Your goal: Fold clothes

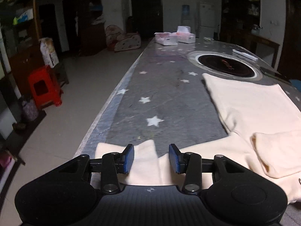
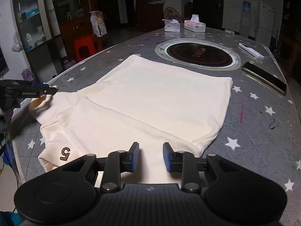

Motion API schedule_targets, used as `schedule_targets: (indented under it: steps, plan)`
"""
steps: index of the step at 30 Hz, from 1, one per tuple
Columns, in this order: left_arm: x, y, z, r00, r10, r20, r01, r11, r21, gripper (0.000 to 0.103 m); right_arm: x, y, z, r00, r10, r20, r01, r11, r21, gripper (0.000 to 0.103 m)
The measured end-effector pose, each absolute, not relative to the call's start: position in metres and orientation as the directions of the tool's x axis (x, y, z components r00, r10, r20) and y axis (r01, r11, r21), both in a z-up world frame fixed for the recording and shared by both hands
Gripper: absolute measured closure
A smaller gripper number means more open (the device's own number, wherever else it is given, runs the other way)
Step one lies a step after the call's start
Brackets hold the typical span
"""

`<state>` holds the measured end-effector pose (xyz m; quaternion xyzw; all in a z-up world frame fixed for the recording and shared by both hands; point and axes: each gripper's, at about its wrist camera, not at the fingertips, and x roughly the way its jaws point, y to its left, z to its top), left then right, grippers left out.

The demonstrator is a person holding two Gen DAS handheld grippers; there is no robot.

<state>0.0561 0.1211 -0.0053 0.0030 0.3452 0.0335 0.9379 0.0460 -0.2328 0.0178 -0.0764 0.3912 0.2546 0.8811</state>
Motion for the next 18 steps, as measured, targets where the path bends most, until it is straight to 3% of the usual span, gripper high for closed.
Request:
schedule_targets:
  steps: [5,7,13,18]
  plan:
    - [0.049,0.143,-0.004,0.767,0.099,-0.634,-0.124,0.992,0.005,0.086,0.046,-0.233,0.016,0.56,0.386,-0.733,-0.507,0.86,0.065,0.073]
    - [0.038,0.157,-0.002,0.785,0.107,-0.61,-0.165,0.985,-0.039,0.091,0.046,-0.234,0.015,0.559,0.385,-0.735,-0.507,0.86,0.066,0.073]
    - [-0.006,0.194,0.002,0.805,0.131,-0.578,-0.275,0.947,-0.168,0.096,0.046,-0.233,0.014,0.553,0.389,-0.737,-0.511,0.857,0.068,0.068]
    - [-0.028,0.206,0.0,0.781,0.153,-0.606,-0.318,0.932,-0.175,0.096,0.047,-0.232,0.013,0.55,0.392,-0.737,-0.517,0.853,0.068,0.065]
